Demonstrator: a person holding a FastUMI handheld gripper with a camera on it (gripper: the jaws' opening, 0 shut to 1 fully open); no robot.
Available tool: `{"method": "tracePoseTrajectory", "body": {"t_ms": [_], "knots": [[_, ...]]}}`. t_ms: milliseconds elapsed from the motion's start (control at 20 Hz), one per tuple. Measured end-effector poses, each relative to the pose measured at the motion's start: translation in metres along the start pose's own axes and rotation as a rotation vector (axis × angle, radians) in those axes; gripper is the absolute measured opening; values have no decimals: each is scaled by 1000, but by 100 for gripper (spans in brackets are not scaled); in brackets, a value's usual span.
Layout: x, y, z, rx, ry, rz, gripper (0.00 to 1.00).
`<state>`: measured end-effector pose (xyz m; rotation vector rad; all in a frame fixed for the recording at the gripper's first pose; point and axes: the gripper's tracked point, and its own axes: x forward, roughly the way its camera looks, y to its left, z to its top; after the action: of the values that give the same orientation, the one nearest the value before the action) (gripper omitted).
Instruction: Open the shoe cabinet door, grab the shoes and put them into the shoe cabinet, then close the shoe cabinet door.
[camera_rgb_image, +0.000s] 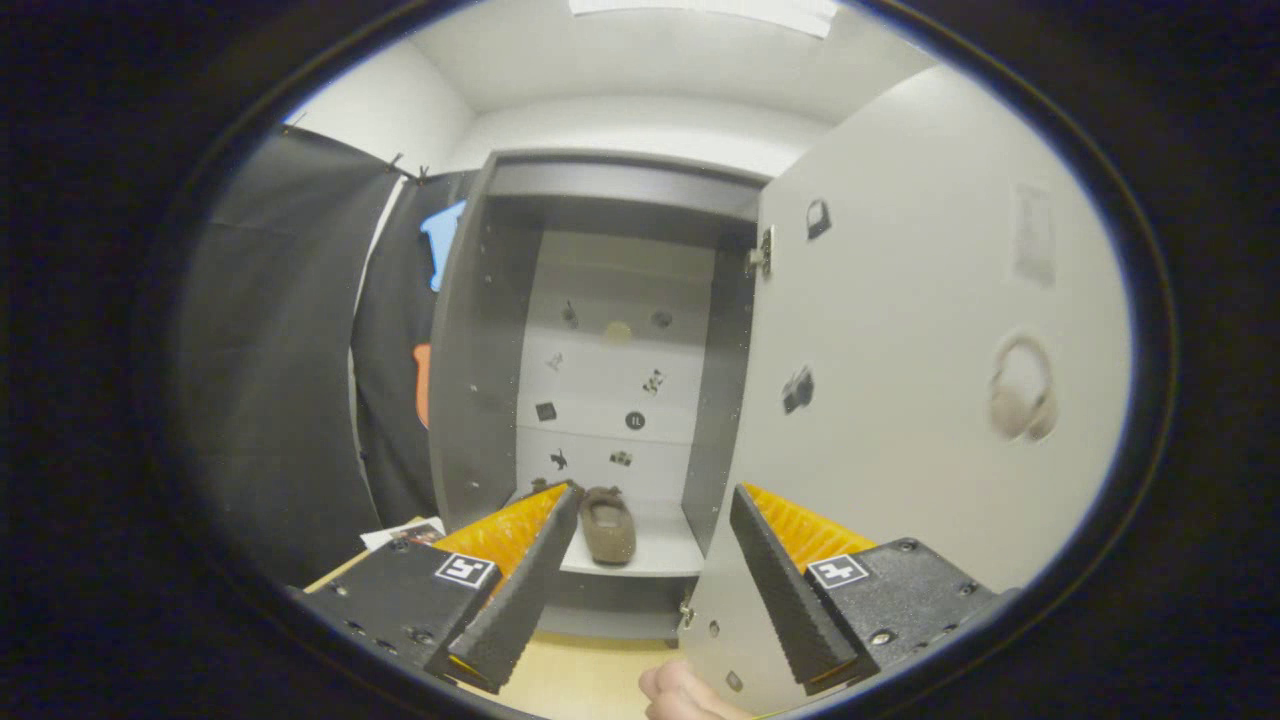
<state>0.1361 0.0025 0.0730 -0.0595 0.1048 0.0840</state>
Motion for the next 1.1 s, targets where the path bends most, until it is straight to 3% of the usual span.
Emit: {"method": "tracePoseTrajectory", "body": {"t_ms": [200, 500, 750, 1100], "knots": [[-46, -20, 24, -18, -46, 3, 100], [-100, -87, 31, -49, -62, -69, 100], [-146, -108, 39, 31, -77, 64, 98], [-195, -196, 52, 20, -186, -90, 100]]}}
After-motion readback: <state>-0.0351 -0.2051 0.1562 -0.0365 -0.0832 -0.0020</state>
